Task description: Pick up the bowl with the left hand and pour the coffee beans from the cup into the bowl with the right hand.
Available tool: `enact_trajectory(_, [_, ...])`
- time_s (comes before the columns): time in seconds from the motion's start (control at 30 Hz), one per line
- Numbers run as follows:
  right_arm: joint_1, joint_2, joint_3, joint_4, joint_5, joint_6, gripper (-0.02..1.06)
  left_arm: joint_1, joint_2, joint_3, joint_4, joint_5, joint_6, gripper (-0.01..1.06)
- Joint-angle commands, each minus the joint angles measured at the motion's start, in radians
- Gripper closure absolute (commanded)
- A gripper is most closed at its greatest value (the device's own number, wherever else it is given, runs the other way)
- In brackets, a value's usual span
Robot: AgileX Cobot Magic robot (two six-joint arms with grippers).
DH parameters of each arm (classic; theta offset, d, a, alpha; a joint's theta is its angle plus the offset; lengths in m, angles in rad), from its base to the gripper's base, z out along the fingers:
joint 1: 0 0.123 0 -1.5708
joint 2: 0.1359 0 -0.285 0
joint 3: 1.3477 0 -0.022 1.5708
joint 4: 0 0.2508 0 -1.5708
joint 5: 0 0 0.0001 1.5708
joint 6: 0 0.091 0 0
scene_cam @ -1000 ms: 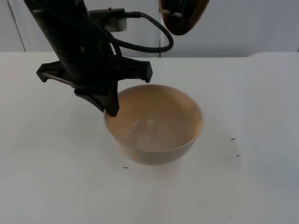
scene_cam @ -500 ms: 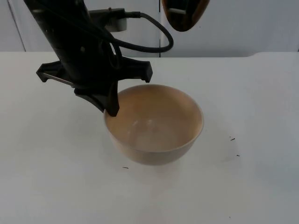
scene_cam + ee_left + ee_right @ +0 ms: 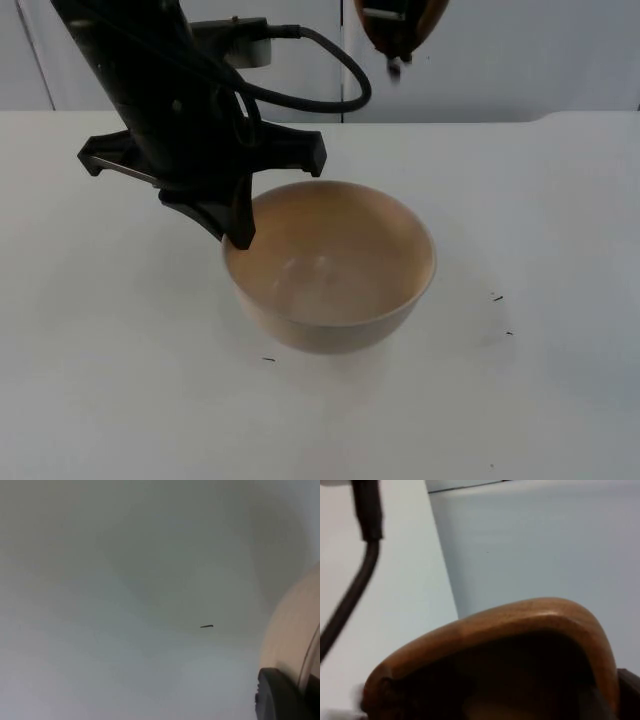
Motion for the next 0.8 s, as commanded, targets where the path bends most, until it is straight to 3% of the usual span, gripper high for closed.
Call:
enact_trajectory(0.0, [0.007,-0.010,0.001,-0.032,-0.002,-0.005,1.04,-0.007,-0.007,-0.004,-0.009,-0.010,0.001,1.05])
enact_trajectory(0.77, [0.043,-0.010,0.001,-0.056,-0.002,-0.005,1.04,-0.007,-0.007,-0.004,-0.011,-0.008,0.001,1.05])
